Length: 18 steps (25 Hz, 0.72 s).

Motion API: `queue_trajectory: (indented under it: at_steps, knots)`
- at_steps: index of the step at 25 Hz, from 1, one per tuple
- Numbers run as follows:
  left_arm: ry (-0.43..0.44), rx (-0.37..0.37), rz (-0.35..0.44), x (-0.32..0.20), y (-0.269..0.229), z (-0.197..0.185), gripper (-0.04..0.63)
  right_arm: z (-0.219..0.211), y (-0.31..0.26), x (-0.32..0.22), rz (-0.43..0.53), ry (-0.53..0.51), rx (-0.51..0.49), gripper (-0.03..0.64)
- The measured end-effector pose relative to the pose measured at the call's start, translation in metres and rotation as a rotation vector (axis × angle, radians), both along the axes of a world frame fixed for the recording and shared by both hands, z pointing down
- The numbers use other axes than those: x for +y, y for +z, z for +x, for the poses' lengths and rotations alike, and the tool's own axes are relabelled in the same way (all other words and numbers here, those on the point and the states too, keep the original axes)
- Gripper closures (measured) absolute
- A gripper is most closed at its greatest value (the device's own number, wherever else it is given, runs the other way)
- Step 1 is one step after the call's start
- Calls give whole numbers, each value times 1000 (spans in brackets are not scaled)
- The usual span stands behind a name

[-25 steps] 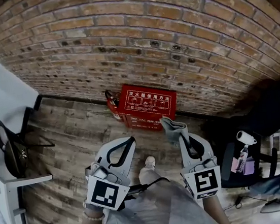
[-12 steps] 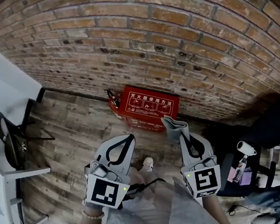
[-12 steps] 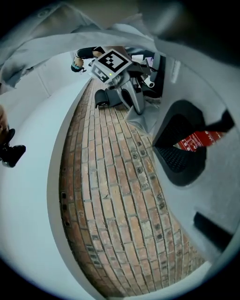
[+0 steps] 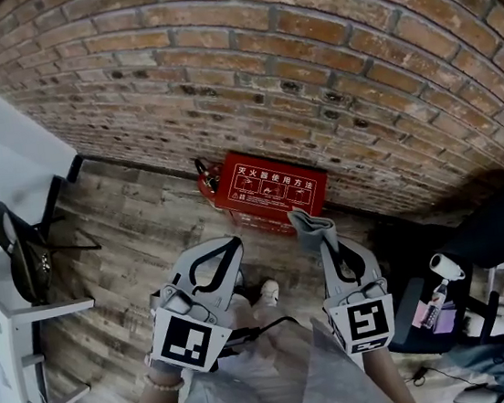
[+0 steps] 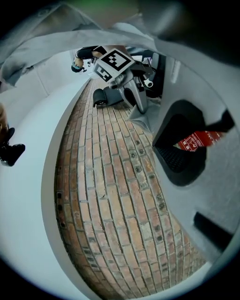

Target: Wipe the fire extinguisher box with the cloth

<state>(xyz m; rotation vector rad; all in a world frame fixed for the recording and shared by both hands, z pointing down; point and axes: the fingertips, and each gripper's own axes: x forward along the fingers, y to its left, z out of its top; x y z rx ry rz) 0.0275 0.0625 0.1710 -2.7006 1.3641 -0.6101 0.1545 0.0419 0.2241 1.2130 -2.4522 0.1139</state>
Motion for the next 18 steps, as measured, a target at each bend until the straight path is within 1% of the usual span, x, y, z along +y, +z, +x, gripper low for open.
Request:
queue_trajectory:
  at_steps: [9, 14, 18]
  knots:
    - [-14, 16, -17, -17, 10, -15, 598, -13, 9, -14, -18, -14, 18, 598]
    - [-43, 32, -26, -27, 21, -31, 598, -22, 16, -26, -17, -22, 44, 598]
    - [-82, 34, -33, -36, 35, -52, 598, -31, 30, -38, -23, -36, 67, 598]
